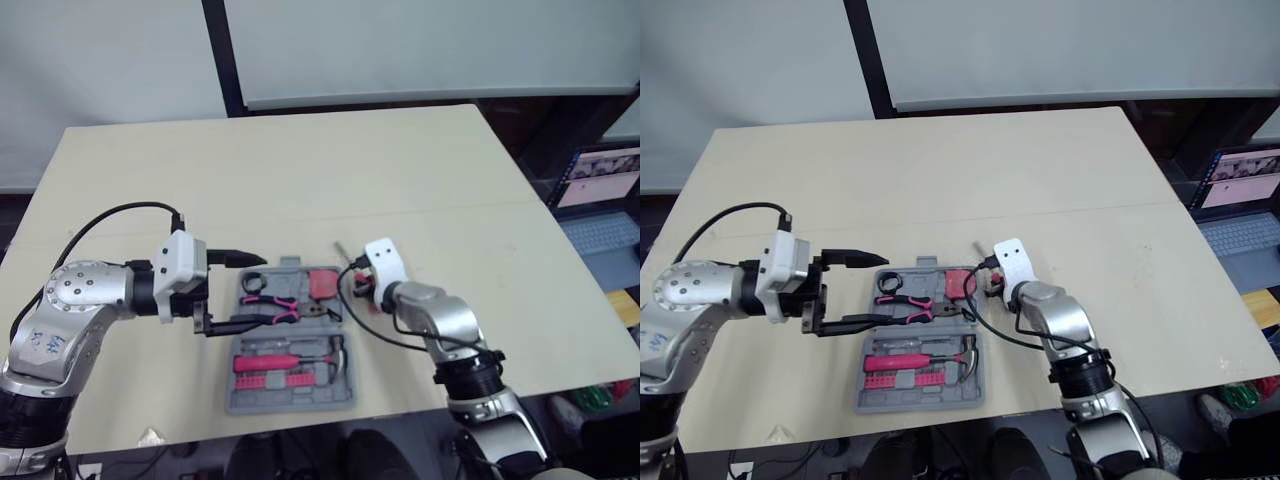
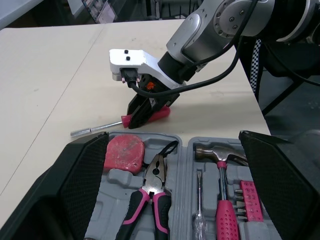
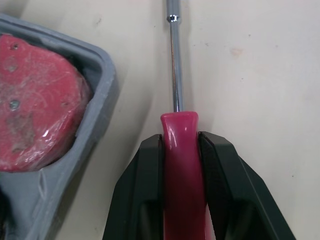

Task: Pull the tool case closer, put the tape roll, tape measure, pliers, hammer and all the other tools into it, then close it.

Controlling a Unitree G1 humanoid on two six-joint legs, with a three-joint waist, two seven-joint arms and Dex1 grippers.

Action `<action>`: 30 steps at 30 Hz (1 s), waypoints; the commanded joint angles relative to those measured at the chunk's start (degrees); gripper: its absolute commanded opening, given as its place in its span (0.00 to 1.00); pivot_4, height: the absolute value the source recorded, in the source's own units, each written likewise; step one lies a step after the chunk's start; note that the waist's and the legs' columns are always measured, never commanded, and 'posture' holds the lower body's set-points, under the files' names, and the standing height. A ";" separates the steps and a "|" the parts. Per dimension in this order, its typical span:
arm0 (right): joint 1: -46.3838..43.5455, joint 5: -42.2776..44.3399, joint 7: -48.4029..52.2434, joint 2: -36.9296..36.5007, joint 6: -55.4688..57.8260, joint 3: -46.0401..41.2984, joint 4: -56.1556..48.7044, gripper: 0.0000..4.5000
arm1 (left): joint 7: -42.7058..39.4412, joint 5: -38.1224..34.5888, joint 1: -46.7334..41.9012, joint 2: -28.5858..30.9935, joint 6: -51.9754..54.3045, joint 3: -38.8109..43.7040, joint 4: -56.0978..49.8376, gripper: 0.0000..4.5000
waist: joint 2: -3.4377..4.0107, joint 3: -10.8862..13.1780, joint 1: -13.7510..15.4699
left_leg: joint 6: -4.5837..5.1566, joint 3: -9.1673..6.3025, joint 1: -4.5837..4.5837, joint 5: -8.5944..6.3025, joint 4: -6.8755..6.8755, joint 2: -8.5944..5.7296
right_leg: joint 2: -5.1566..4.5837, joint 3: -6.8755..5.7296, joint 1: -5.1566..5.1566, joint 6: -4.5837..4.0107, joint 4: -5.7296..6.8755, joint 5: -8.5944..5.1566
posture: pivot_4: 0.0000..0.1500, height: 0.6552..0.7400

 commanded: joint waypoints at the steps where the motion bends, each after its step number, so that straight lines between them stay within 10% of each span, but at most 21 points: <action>1: 3.20 1.35 0.62 -1.82 4.28 -1.99 -8.55 0.13 | -0.97 -1.83 -0.14 0.43 0.57 0.37 -3.41 1.00 | 0.01 0.01 0.08 | 0.00 0.00 0.00 0.00 -0.02 0.00 | 0.00 0.00 0.00 0.00 -0.01 0.00 | 1.00 1.00; 15: 31.00 7.17 -0.37 -3.48 22.53 -15.22 -48.39 0.13 | -9.86 -4.06 2.66 1.04 0.67 -5.84 -7.86 1.00 | 0.04 0.03 0.52 | -0.12 -0.04 -0.02 0.03 -0.22 -0.03 | 0.01 0.00 -0.01 0.01 -0.16 -0.01 | 1.00 1.00; 30: 37.60 3.05 -6.24 2.85 -2.04 -10.41 -34.05 0.13 | -12.74 0.55 -2.05 -0.44 -4.14 -8.87 -1.14 1.00 | 0.02 0.03 0.09 | -0.11 0.01 -0.02 0.05 -0.30 -0.06 | 0.00 0.05 -0.07 0.01 -0.21 -0.01 | 1.00 1.00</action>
